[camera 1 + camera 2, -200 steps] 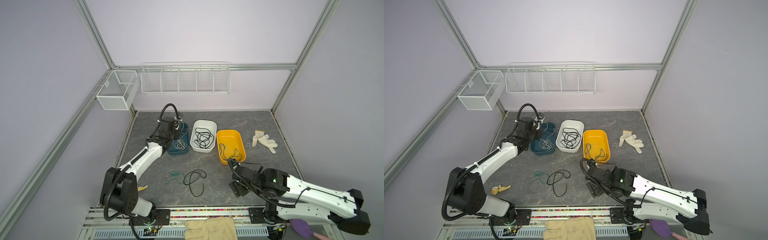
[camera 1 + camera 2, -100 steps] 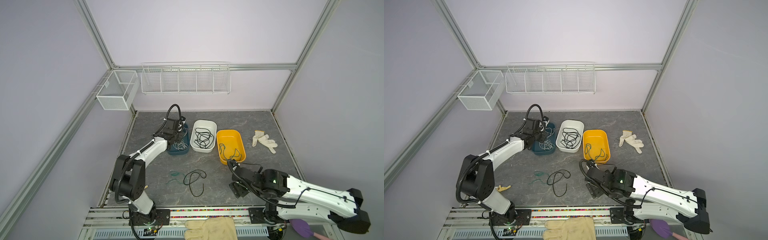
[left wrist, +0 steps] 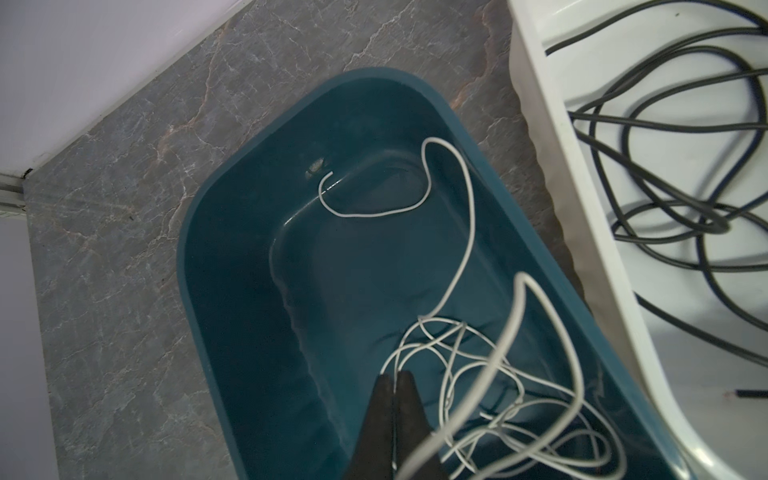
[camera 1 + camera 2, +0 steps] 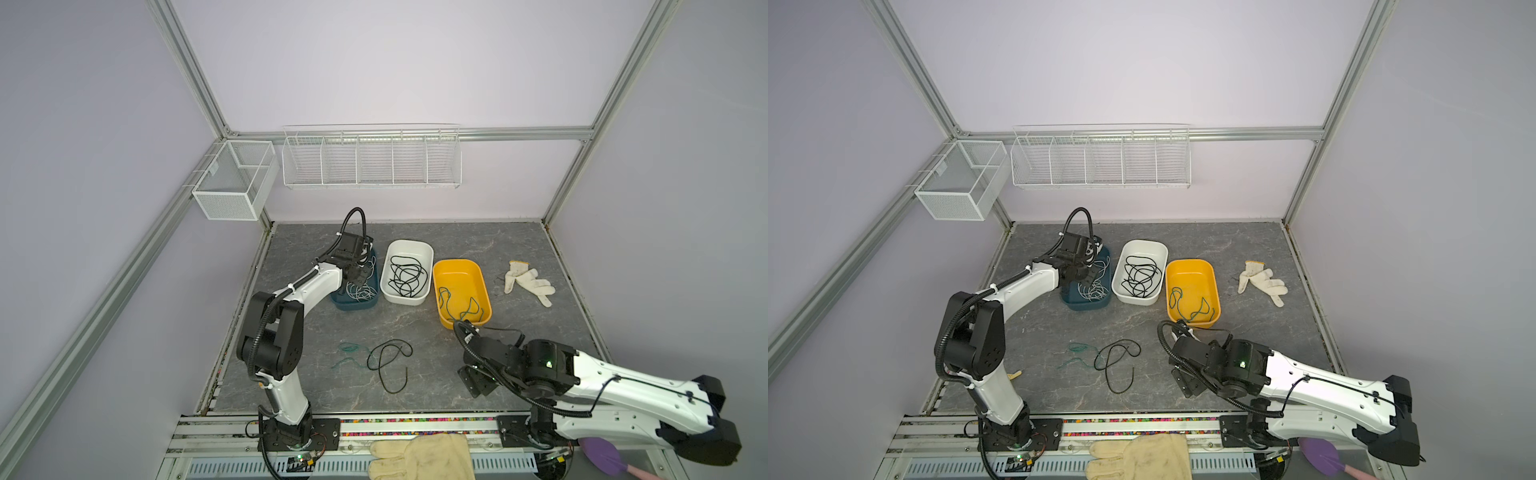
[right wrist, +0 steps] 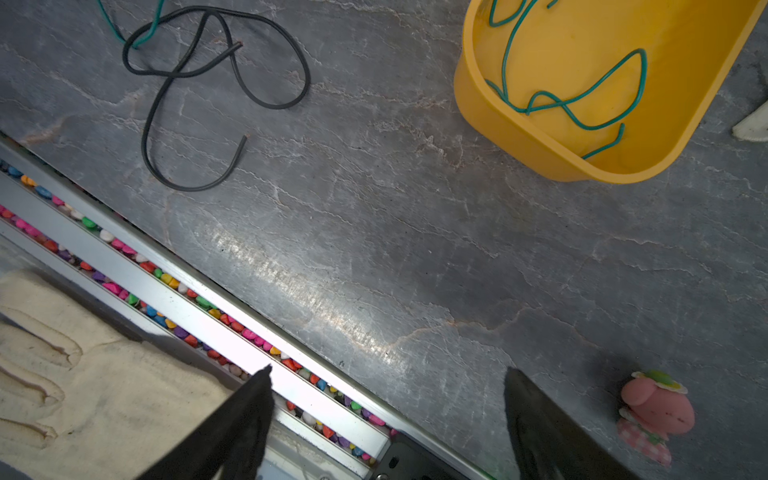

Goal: Untangle the cables
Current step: 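Open the left gripper to release the white cable in the teal tub, then withdraw the left gripper while the right gripper moves over the black cable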

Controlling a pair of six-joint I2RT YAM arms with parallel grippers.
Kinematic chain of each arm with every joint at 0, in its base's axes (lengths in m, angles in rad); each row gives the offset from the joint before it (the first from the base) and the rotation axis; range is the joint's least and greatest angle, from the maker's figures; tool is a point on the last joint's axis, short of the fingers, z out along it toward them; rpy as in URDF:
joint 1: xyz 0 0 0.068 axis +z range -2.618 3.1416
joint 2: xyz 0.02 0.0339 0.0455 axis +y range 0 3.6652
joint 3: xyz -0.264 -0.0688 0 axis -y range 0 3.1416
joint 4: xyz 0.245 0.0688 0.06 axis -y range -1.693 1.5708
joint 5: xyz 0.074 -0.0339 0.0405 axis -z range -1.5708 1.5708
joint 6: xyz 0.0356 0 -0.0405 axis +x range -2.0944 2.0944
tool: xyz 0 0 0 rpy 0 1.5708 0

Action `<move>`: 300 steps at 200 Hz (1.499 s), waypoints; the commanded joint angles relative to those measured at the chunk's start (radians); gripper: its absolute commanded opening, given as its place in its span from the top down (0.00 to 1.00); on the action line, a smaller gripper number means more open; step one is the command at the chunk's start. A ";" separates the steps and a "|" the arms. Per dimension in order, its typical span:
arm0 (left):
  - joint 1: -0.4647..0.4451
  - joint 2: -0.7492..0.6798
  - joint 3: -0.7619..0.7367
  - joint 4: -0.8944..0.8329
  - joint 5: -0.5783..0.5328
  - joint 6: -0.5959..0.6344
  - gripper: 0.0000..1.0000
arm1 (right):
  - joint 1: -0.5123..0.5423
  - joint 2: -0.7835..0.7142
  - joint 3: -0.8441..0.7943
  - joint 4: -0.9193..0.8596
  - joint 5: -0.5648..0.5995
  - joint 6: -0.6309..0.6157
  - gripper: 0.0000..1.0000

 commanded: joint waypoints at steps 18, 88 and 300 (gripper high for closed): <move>0.007 0.045 0.049 -0.081 -0.042 -0.030 0.94 | 0.012 -0.011 0.002 -0.022 0.018 0.020 0.12; 0.007 0.071 0.100 -0.147 -0.039 -0.045 0.78 | 0.029 -0.007 0.003 -0.027 0.026 0.024 0.12; 0.007 -0.402 -0.039 -0.008 0.113 -0.217 0.01 | 0.060 -0.015 0.070 -0.107 0.169 0.058 0.12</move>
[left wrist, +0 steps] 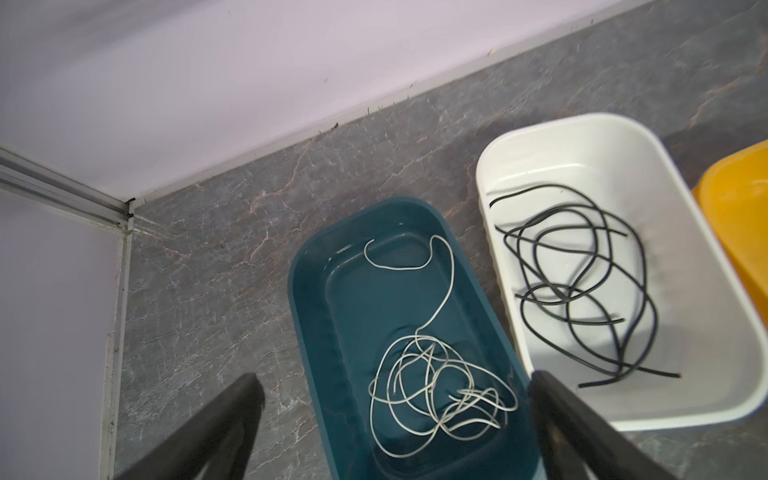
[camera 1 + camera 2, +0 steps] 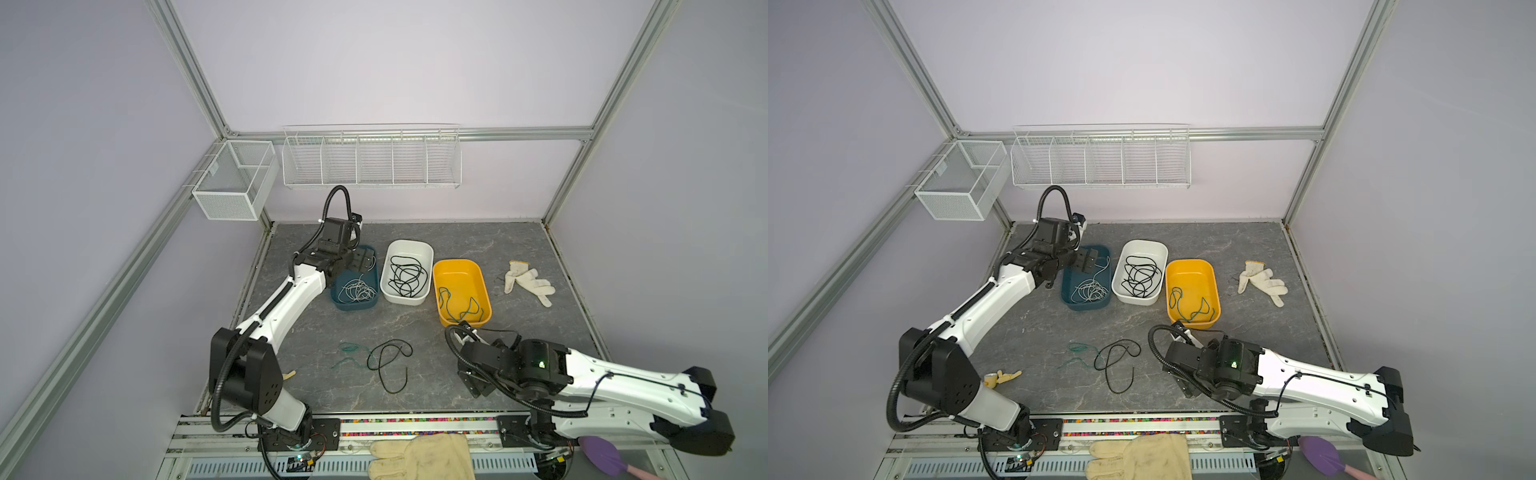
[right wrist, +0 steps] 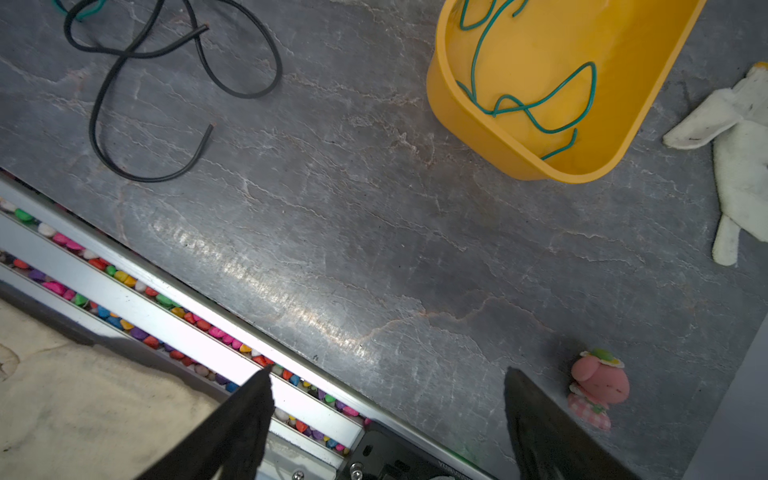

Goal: Untangle the cables
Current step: 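Withdraw the left gripper while the right gripper moves over the black cable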

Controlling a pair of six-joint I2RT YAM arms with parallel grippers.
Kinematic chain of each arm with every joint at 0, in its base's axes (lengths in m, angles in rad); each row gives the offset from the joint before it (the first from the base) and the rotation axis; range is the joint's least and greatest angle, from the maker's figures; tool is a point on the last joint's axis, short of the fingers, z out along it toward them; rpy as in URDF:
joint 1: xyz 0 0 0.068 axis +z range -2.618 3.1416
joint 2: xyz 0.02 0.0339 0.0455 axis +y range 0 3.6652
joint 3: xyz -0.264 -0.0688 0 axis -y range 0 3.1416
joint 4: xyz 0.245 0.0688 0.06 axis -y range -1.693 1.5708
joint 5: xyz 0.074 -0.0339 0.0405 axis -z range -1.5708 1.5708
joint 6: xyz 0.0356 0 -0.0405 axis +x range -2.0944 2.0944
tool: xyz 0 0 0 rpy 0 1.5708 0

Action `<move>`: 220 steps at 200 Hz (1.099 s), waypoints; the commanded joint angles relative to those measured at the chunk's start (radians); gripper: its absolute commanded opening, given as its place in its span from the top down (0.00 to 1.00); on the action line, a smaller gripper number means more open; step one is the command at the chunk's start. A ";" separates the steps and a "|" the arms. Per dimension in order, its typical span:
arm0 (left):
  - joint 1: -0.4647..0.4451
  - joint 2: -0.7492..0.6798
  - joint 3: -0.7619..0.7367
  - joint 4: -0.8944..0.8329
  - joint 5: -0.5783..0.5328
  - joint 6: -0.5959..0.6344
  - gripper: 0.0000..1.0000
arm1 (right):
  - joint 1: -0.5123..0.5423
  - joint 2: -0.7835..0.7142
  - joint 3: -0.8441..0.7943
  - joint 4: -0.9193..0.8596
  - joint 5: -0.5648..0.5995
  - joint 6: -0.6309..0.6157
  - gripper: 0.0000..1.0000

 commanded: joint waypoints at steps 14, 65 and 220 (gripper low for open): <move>0.006 -0.177 -0.118 0.073 0.082 -0.118 0.01 | 0.006 -0.112 -0.006 0.011 0.076 0.033 0.12; -0.001 -0.414 -0.291 0.084 0.169 -0.168 0.01 | 0.003 -0.212 -0.055 0.062 0.083 0.108 0.12; -0.172 -0.678 -0.686 0.134 0.109 -0.001 0.01 | 0.003 -0.060 -0.106 0.441 -0.173 0.215 0.12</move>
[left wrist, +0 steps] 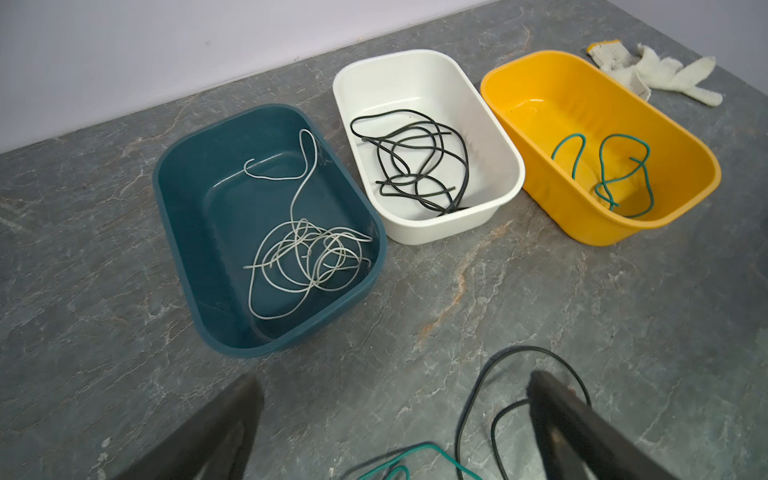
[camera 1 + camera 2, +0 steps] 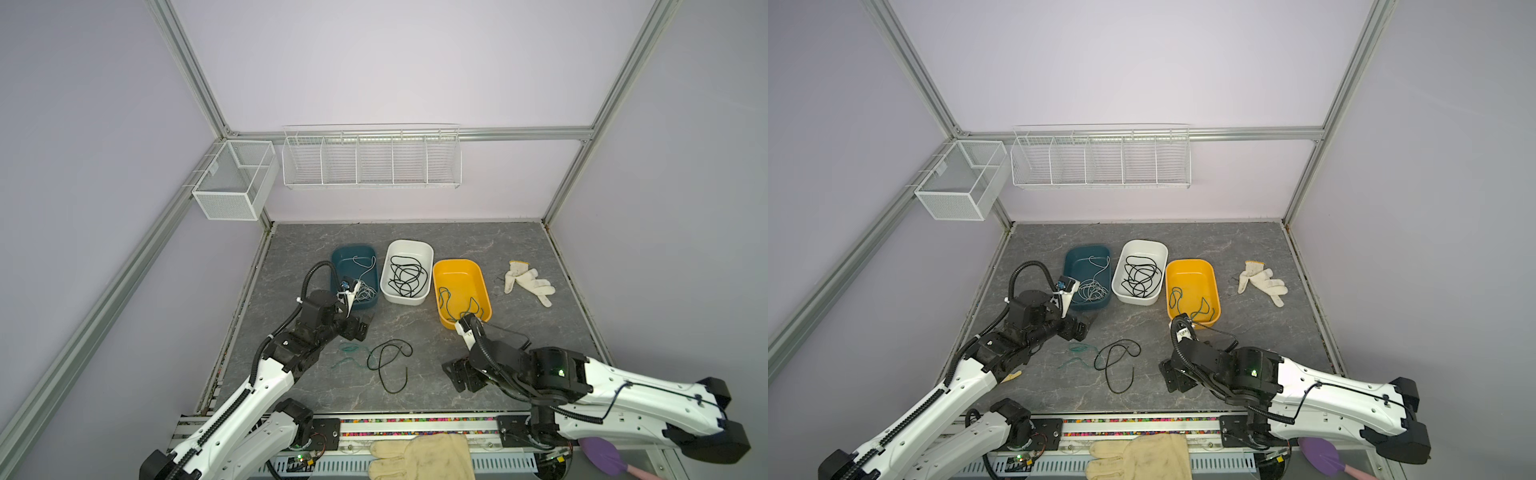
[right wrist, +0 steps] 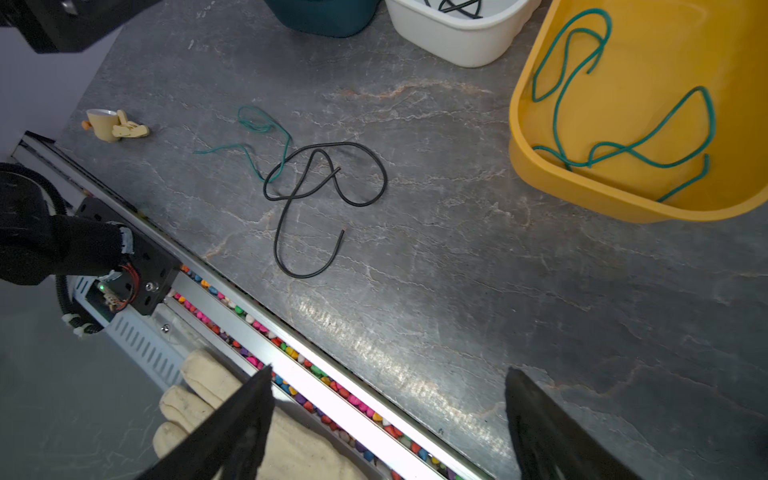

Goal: Untangle the cables
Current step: 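Withdraw the left gripper while the right gripper moves over the black cable, then lower the right gripper onto the black cable on the table and grasp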

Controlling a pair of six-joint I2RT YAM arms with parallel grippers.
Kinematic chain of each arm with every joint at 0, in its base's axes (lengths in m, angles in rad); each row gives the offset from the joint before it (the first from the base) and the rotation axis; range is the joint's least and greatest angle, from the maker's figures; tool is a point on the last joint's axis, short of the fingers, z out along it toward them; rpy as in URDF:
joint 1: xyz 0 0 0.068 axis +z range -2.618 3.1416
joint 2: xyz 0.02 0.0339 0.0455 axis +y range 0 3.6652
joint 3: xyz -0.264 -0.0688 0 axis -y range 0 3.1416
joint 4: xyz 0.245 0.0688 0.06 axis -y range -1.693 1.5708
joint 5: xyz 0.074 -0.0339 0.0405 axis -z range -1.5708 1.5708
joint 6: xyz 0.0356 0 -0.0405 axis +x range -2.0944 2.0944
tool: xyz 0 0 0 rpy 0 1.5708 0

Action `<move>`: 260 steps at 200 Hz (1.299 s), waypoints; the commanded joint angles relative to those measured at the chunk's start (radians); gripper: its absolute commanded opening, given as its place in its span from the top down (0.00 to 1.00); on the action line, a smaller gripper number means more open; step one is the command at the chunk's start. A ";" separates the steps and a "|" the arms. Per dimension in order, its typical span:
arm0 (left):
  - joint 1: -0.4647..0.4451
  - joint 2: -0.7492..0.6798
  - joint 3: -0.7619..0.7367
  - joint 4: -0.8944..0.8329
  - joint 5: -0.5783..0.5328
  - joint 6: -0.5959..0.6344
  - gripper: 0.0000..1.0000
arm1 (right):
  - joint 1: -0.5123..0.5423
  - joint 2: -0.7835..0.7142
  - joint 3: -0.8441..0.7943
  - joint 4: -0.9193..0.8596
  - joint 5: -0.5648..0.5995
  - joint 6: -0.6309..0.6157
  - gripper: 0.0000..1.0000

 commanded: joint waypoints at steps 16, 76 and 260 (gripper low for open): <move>-0.015 -0.060 -0.034 0.032 -0.064 0.079 0.01 | 0.003 0.090 0.005 0.116 -0.062 0.062 0.11; -0.026 -0.143 -0.091 0.073 -0.137 0.123 0.01 | 0.003 0.256 0.050 0.250 -0.107 0.099 0.11; -0.086 -0.233 -0.139 0.098 -0.240 0.236 0.01 | -0.013 0.668 0.209 0.406 -0.245 0.136 0.04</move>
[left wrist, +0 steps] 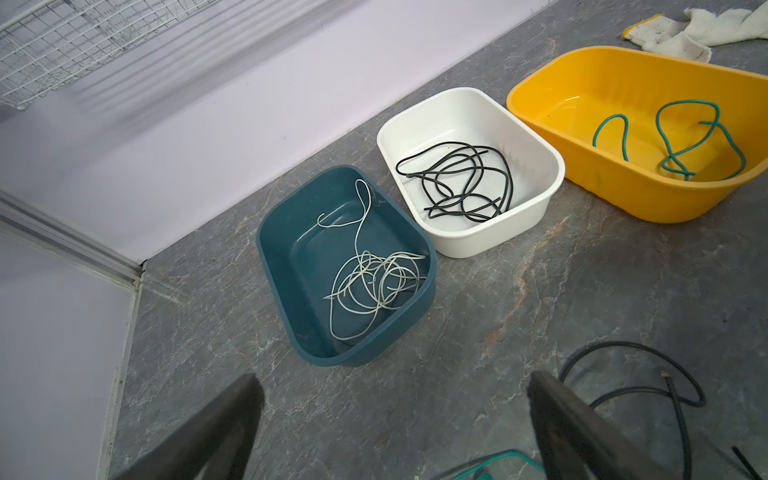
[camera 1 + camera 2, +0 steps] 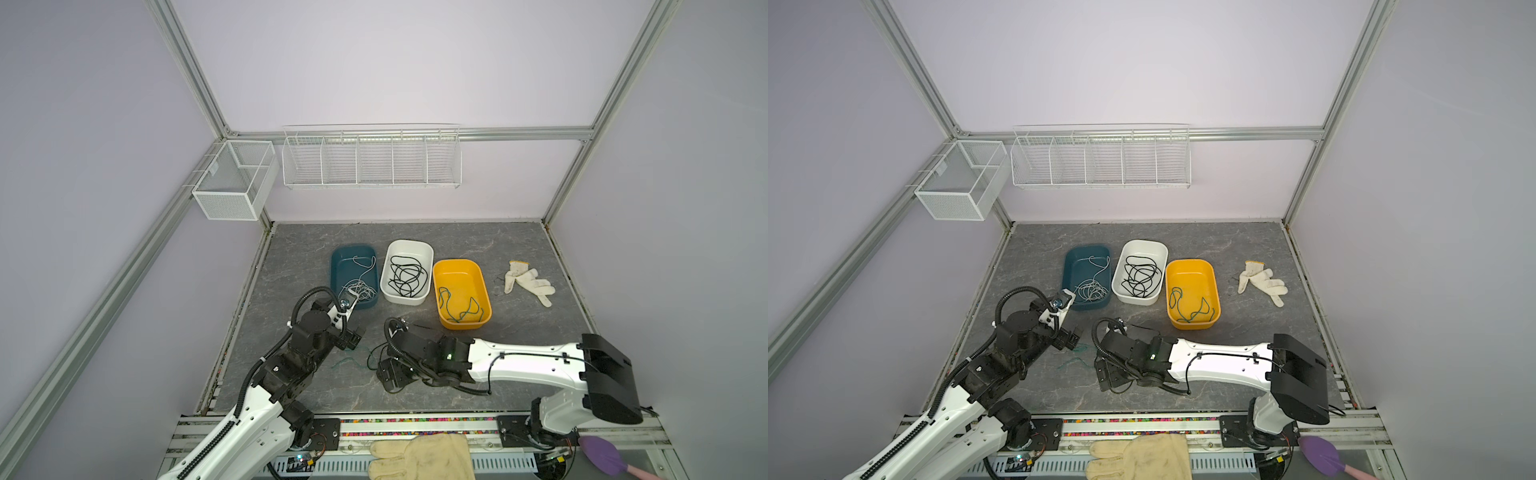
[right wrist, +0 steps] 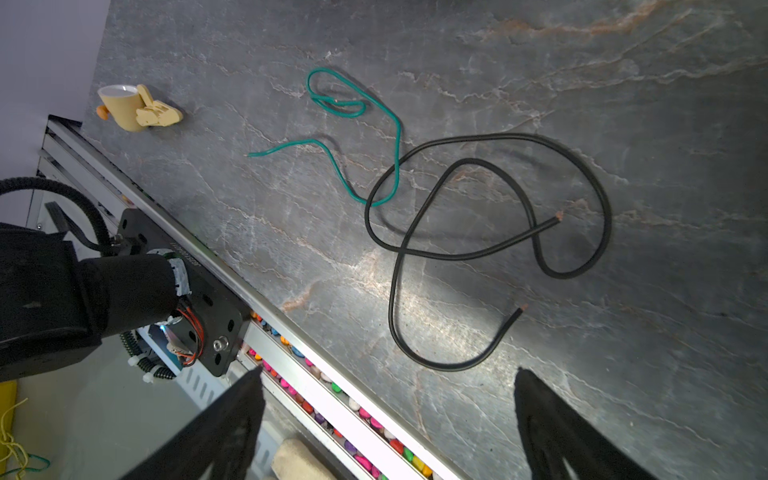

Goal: Untangle the cables
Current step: 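Lower the right gripper onto the black cable on the table and grasp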

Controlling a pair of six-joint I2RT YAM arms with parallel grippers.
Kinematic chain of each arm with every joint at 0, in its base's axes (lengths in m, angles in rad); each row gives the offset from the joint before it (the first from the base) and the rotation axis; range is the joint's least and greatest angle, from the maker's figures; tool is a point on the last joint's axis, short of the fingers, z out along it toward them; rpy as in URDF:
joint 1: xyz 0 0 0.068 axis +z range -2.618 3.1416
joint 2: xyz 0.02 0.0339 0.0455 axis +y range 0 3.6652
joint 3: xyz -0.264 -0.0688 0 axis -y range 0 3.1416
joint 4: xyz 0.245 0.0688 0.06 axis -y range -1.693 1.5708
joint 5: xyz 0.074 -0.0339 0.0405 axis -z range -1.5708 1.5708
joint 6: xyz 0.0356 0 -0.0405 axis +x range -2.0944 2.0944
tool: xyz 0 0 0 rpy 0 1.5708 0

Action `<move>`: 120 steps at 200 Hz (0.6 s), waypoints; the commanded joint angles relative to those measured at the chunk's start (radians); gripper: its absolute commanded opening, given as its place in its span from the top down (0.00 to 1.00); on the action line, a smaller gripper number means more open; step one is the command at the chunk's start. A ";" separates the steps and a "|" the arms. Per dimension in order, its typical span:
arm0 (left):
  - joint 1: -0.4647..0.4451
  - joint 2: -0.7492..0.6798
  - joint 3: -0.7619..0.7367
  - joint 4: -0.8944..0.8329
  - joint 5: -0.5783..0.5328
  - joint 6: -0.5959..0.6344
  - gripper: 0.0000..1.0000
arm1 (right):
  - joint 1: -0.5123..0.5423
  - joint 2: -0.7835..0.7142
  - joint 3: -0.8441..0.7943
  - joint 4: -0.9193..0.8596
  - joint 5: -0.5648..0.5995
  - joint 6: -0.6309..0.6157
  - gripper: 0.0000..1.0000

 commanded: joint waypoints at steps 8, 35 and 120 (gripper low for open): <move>-0.005 -0.013 -0.015 0.020 -0.020 0.020 0.01 | -0.016 0.022 -0.003 0.045 -0.026 0.063 0.03; -0.005 -0.015 -0.016 0.021 -0.021 0.022 0.01 | -0.042 0.024 -0.048 0.122 -0.065 0.130 0.04; -0.009 -0.022 -0.016 0.017 -0.025 0.031 0.01 | -0.089 0.138 -0.073 0.263 -0.149 0.248 0.15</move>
